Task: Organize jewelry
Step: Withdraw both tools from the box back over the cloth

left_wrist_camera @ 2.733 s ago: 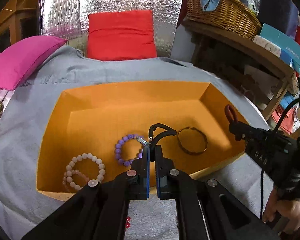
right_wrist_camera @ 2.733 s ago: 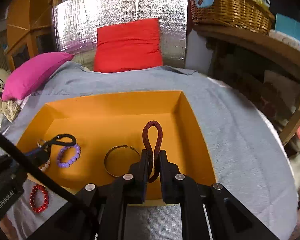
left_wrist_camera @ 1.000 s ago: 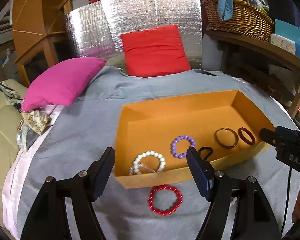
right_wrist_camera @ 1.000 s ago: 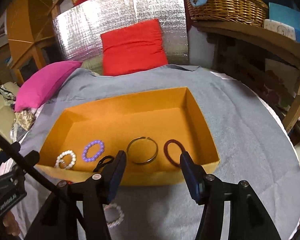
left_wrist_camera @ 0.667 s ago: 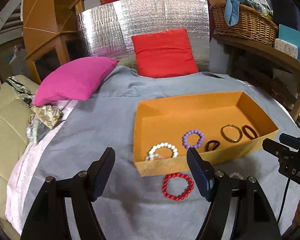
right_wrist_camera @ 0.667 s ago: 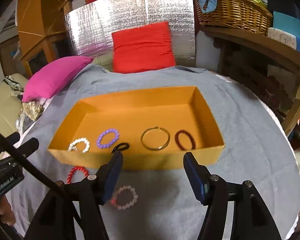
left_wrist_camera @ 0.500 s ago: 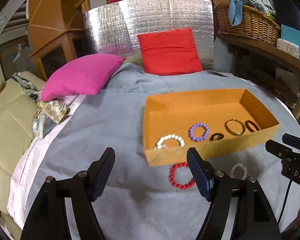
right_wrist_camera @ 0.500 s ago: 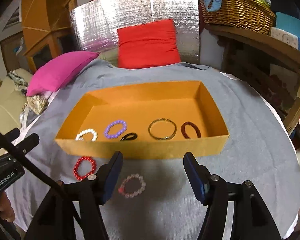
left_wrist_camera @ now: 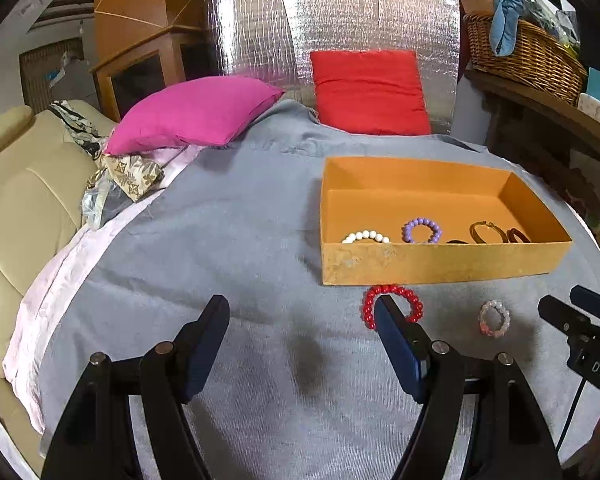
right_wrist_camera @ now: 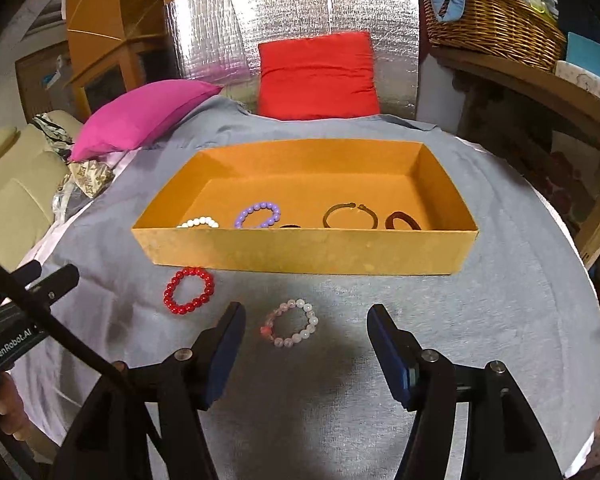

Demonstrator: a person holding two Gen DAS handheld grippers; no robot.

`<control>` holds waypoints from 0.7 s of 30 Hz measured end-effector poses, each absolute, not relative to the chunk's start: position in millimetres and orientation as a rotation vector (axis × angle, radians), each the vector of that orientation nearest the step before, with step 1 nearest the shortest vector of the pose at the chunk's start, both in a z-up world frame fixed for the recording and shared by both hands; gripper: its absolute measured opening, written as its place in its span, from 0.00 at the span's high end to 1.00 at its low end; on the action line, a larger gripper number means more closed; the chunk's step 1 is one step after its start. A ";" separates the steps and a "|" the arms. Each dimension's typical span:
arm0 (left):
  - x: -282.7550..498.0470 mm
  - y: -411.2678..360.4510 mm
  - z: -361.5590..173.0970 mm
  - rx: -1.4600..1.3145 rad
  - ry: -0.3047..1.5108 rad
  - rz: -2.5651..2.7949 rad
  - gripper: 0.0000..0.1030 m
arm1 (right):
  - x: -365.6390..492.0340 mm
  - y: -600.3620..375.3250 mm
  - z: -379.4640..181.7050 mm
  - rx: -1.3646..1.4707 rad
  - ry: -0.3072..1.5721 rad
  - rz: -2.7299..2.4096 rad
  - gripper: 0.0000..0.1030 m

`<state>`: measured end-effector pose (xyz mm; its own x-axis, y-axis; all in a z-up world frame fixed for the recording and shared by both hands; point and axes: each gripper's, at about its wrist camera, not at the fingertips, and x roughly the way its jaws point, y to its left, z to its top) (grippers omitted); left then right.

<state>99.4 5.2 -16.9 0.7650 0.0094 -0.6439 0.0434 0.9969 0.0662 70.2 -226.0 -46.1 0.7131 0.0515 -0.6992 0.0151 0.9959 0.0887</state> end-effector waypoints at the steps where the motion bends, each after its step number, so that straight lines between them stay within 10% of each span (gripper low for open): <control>1: 100.4 3.8 -17.1 0.081 0.696 -0.018 0.26 | 70.5 -226.1 -47.1 0.091 0.778 0.021 0.35; 21: 116.9 -6.9 -35.4 0.144 0.722 0.034 0.24 | 72.4 -237.3 -61.5 0.101 0.815 0.007 0.34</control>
